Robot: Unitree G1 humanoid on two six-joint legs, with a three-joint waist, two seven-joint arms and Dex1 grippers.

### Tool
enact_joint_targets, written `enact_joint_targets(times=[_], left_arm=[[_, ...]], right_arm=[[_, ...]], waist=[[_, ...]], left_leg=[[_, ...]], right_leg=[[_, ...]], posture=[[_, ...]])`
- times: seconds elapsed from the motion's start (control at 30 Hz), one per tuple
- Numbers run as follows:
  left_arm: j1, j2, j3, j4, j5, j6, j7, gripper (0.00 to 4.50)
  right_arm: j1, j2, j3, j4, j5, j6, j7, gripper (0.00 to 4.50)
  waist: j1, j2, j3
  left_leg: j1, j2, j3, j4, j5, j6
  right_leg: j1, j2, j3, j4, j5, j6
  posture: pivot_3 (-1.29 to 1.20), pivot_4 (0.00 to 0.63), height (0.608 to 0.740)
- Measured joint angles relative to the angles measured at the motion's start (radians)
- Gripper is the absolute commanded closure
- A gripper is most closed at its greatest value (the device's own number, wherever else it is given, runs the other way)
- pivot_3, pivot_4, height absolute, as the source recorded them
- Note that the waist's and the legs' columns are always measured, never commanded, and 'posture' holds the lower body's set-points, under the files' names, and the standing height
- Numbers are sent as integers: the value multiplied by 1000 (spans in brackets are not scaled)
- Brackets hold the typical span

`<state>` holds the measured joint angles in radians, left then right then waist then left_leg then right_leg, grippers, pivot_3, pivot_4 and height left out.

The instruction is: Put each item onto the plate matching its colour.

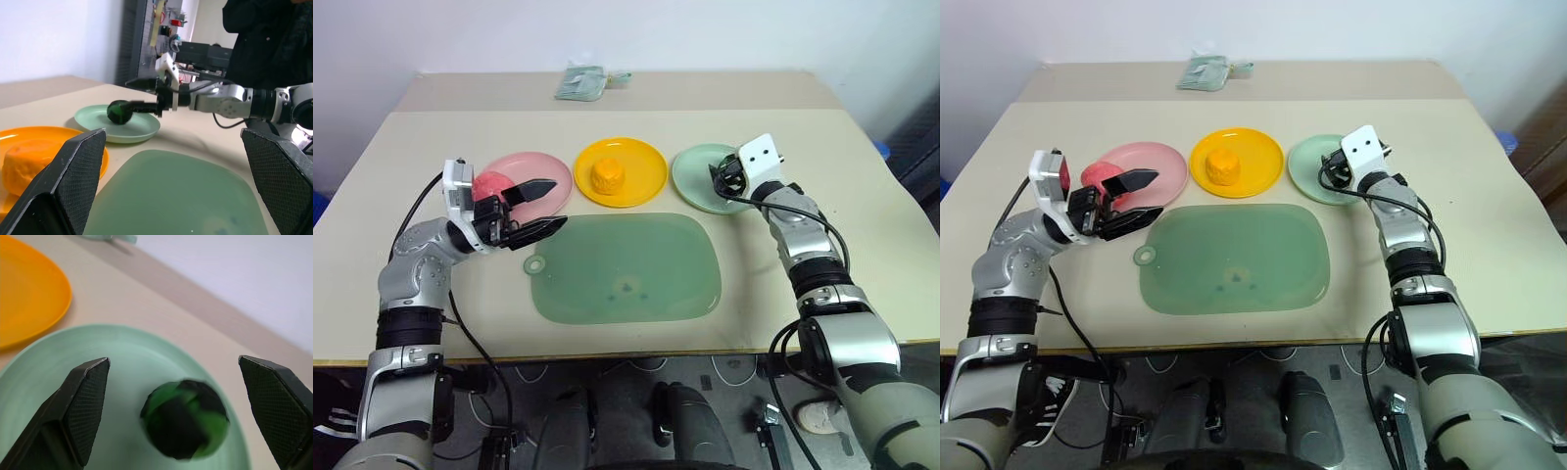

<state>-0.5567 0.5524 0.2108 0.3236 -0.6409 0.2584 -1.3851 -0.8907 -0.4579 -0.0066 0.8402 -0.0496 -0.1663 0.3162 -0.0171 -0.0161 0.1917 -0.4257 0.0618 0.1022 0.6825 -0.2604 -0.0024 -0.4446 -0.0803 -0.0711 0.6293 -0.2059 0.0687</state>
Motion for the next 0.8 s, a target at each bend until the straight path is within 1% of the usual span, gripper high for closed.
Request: enact_joint_targets(times=[0.13,0.23,0.33,0.5,0.6,0.67,0.77,0.8], left_arm=[[2,4,2,-6,-1,2,1,0],[2,2,0,-5,0,1,0,0],[-1,-12,-4,-3,0,1,-1,0],[-5,-26,-19,18,4,-3,-9,0],[-1,-22,-21,32,9,-6,-18,0],[3,-23,-23,28,9,-4,-16,0],[15,-19,-25,30,10,11,-19,0],[16,-21,-26,30,10,13,-20,0]], right_arm=[[122,-47,-70,-253,91,52,74,72],[255,-80,-116,-457,172,121,143,72],[379,-88,-150,-639,263,207,203,72],[507,-106,-177,-845,340,308,241,72],[613,-128,-186,-990,433,388,311,72],[680,-158,-195,-1067,495,431,368,72],[820,-231,-239,-1211,578,484,454,72],[838,-240,-243,-1234,586,490,467,72]], waist=[[6,0,0],[4,0,0],[3,0,0],[3,0,0],[6,0,0],[9,0,0],[13,0,0],[12,0,0]], left_leg=[[0,0,0,0,0,0],[0,0,0,0,0,0],[1,0,0,0,0,0],[1,0,0,0,0,0],[1,0,-1,0,0,0],[0,0,-1,0,0,0],[1,0,-1,1,0,0],[1,0,-1,1,0,0]], right_leg=[[0,0,0,0,0,0],[1,0,0,0,0,0],[1,0,0,0,0,0],[1,1,0,0,0,0],[1,1,0,0,0,0],[1,0,0,-1,0,0],[1,0,0,-1,-1,-1],[1,0,0,-1,-1,-2]], posture=[[0,150,740],[0,150,740],[0,150,740],[0,150,740],[0,150,740],[0,150,740],[0,150,740],[0,150,740]])
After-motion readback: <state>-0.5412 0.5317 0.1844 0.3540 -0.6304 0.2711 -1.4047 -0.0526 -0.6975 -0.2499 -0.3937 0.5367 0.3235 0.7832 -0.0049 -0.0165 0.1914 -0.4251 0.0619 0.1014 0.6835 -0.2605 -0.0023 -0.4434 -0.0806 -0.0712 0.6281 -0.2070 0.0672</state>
